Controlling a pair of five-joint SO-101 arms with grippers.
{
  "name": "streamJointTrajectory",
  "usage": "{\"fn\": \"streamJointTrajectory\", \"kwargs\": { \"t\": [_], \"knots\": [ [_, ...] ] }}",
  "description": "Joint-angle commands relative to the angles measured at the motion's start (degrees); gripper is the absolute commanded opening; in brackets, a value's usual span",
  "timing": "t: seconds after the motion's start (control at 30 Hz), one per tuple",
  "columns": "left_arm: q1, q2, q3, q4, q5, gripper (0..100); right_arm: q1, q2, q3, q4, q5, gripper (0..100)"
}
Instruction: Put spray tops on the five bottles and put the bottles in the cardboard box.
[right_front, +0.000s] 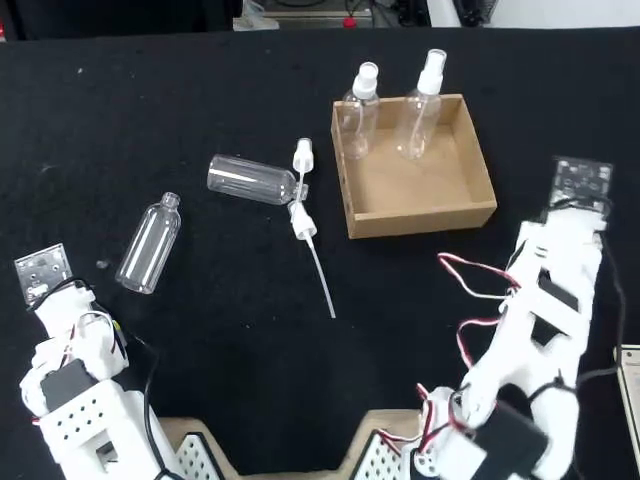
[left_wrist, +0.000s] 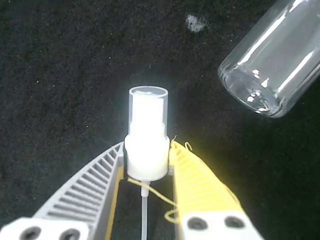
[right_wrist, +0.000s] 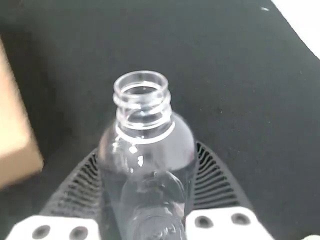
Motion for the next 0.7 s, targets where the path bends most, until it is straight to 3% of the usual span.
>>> {"fn": "streamJointTrajectory", "kwargs": {
  "t": [0.0,0.17,0.43,0.67],
  "knots": [
    [0.3,-0.6,-0.7,-0.5,0.3,7,2.6,2.9,-0.6,-8.3,-10.7,6.7],
    [0.3,-0.6,-0.7,-0.6,0.3,7,4.0,8.6,-0.2,-15.0,-17.5,6.7],
    [0.3,-0.6,-0.7,-0.6,0.3,7,4.3,17.1,-0.2,-25.8,-17.8,6.8],
    [0.3,-0.6,-0.7,-0.7,0.3,7,4.3,18.2,1.8,-27.0,-17.8,7.0]
  ]
}}
